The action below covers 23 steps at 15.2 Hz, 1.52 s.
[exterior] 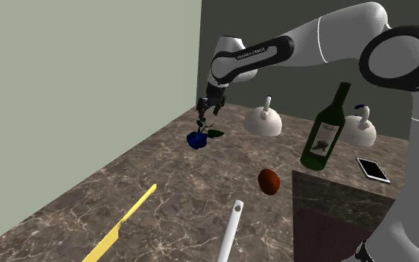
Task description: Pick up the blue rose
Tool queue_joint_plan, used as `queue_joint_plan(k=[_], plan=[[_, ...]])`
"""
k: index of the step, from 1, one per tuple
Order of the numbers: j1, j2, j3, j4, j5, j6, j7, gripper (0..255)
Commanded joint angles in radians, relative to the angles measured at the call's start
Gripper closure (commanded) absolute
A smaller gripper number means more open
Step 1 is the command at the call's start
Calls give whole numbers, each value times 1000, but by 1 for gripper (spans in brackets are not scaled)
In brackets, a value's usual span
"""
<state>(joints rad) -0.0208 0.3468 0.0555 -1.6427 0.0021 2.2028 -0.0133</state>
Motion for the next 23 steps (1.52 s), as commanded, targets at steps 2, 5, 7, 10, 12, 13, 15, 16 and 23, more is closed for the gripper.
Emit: queue_joint_plan(k=[2,5,7,10,12,13,15,16,23], plan=[[0,73,-6,71,-8,14,4,0],[0,85,-6,48,-9,49,4,0],[0,94,-6,34,-9,72,4,0],[1,102,-6,24,-9,90,4,0],[1,104,-6,28,-9,88,4,255],[1,104,-6,28,-9,88,4,255],[1,104,-7,29,-9,88,4,255],[1,104,-7,29,-9,88,4,255],[0,88,-6,44,-9,56,4,255]])
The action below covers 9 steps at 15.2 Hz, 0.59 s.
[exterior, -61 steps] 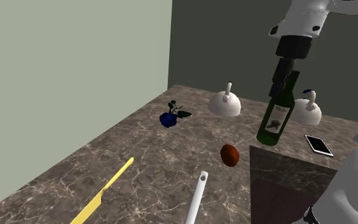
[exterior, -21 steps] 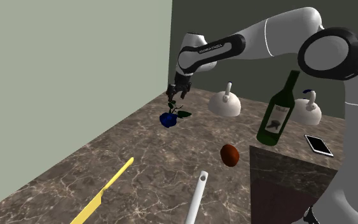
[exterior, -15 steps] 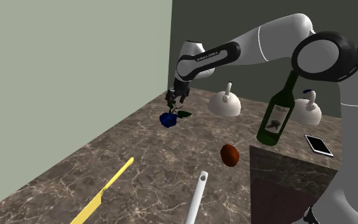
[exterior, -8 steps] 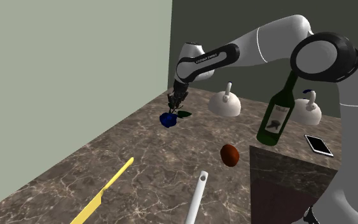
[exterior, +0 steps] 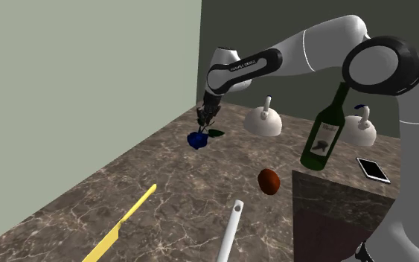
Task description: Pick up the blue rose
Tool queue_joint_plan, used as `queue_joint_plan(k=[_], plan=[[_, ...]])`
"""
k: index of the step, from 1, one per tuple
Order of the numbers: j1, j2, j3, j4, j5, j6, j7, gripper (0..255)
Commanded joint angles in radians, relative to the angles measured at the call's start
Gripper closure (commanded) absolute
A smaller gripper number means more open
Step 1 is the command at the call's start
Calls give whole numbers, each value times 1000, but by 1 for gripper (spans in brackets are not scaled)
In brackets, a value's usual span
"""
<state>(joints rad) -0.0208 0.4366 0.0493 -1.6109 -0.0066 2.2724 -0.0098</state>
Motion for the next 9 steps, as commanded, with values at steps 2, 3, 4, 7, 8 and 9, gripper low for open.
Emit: queue_joint_plan(k=[2,3,4,7,8,9], plan=[[0,-10,0,27,0,-37,0,255],[0,-14,0,35,1,-49,0,255],[0,-18,1,43,1,-61,0,255],[0,-28,1,68,1,-96,0,255],[0,-31,1,77,1,-108,0,255],[0,-34,1,87,1,-121,1,255]])
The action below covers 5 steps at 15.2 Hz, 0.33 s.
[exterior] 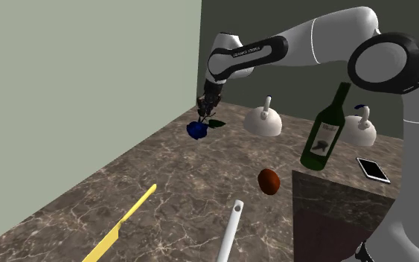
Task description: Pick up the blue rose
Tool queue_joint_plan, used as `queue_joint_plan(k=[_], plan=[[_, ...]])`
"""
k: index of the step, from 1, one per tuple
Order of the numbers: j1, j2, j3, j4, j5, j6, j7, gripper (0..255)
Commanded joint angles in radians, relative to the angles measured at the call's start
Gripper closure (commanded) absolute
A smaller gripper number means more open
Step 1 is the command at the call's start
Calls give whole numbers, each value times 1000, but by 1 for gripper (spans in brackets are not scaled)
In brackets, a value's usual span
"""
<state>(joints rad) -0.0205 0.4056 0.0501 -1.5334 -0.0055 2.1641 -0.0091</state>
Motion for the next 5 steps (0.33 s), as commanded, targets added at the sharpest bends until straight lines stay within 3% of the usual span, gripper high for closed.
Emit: queue_joint_plan(k=[1,5], plan=[[0,-6,0,19,0,-25,0,255],[0,-11,0,41,1,-51,0,255]])
